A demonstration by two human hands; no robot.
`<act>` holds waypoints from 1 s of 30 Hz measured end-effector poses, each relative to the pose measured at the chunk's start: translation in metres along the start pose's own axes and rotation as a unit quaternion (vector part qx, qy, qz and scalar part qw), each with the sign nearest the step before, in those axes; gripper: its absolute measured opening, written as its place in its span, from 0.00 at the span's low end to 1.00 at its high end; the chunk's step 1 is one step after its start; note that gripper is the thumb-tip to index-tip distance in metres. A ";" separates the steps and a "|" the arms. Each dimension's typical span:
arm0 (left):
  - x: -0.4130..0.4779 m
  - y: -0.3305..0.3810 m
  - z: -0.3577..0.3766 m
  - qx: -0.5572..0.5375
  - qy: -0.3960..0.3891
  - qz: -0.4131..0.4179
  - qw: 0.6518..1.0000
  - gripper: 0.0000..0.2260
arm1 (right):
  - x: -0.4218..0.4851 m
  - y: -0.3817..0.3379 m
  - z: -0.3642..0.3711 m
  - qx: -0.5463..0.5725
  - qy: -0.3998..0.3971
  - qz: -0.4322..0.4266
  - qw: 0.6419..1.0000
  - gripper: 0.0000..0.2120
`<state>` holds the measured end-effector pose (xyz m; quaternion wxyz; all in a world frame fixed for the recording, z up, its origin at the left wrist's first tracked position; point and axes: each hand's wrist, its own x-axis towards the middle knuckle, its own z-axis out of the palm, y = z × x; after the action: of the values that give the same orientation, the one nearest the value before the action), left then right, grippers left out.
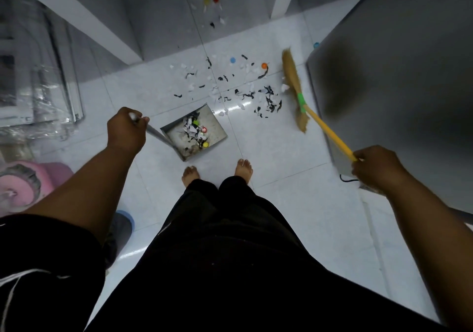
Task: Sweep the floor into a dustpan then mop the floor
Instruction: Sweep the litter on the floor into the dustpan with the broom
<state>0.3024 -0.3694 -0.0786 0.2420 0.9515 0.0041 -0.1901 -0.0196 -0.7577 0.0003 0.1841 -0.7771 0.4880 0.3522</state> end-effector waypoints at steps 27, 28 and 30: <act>-0.004 -0.062 -0.016 -0.042 0.035 -0.054 0.997 0.12 | 0.014 -0.106 -0.051 -0.033 -0.029 -0.059 0.997 0.05; -0.003 -0.064 -0.015 -0.044 0.037 -0.053 0.997 0.12 | 0.024 -0.110 -0.053 -0.052 -0.021 -0.058 0.997 0.06; 0.000 -0.067 -0.013 -0.046 0.038 -0.047 0.997 0.12 | 0.047 -0.125 -0.054 -0.098 -0.003 -0.060 0.993 0.07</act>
<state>0.3000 -0.3048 -0.0990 0.2762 0.9445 0.0666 -0.1648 0.1241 -0.7648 -0.0044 0.1292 -0.8182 0.4035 0.3886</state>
